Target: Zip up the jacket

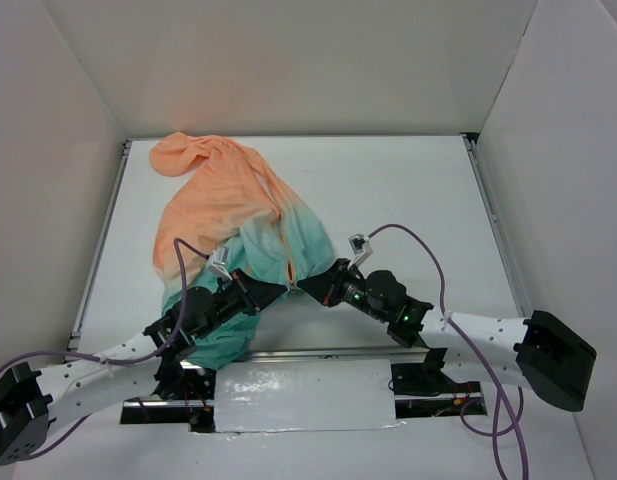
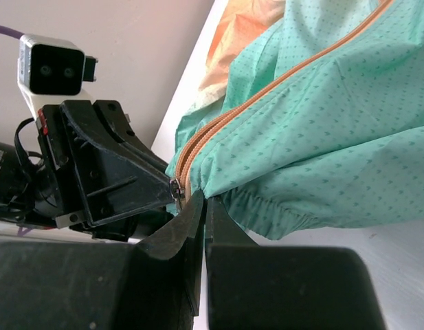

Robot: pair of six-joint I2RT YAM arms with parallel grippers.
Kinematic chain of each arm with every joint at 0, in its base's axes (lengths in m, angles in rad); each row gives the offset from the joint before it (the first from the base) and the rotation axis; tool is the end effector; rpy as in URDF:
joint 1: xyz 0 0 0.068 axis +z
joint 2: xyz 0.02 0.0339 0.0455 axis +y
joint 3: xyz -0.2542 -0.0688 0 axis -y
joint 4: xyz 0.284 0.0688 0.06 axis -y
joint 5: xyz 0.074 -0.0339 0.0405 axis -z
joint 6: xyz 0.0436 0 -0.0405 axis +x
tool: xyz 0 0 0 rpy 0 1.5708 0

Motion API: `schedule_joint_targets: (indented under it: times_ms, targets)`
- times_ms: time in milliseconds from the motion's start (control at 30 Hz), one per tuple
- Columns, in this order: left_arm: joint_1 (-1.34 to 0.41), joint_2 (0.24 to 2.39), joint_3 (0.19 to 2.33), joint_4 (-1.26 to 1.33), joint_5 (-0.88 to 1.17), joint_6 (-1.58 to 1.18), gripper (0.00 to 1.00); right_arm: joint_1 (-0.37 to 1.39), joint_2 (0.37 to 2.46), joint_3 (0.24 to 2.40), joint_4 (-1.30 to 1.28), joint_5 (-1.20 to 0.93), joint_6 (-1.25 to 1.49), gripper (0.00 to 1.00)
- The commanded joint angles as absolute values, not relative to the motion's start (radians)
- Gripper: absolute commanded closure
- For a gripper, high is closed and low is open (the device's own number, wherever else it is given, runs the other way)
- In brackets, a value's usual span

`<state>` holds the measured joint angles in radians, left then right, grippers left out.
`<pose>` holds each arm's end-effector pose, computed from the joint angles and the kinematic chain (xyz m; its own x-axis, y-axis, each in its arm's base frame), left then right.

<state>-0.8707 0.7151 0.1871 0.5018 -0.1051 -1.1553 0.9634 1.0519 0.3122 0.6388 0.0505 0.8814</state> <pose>0.1458 -0.1660 0.1859 -0.6408 -0.6515 -0.4060 0.2643 0.3093 -0.9135 0.1508 0.2132 0.1753 -0.6473 0.4190 -0.6368 -0.4590 0.4526 0.7645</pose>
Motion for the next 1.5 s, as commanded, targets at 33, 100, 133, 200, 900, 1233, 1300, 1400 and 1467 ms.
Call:
schedule_joint_targets:
  times_ms: [33,100,133,200,900,1233,1300,1400,1467]
  targets:
    - [-0.868,0.719,0.187,0.594,-0.095,-1.121,1.00,0.959,1.054,0.380,0.604,0.093,0.919,1.00]
    - [-0.868,0.719,0.193,0.581,-0.086,-1.092,1.00,0.960,1.045,0.385,0.580,0.101,0.923,1.00]
    - [-0.868,0.718,0.196,0.574,-0.080,-1.082,1.00,0.960,1.040,0.390,0.568,0.110,0.922,1.00]
    - [-0.868,0.715,0.196,0.563,-0.048,-1.034,1.00,0.960,1.026,0.402,0.525,0.117,0.922,1.00]
    - [-0.868,0.925,0.158,0.575,0.071,-0.851,1.00,0.960,1.132,0.486,0.227,0.149,0.971,1.00]
    - [-0.890,1.280,0.083,0.888,0.112,-0.925,1.00,0.959,1.274,0.475,0.207,0.163,0.986,1.00]
    - [-0.893,1.324,0.089,0.914,0.110,-0.930,1.00,0.959,1.307,0.497,0.192,0.163,0.985,1.00]
    - [-0.897,1.406,0.090,0.986,0.123,-0.940,1.00,0.959,1.359,0.500,0.196,0.153,0.982,1.00]
    - [-0.899,1.462,0.098,1.012,0.129,-0.946,1.00,0.962,1.384,0.496,0.196,0.155,0.992,1.00]
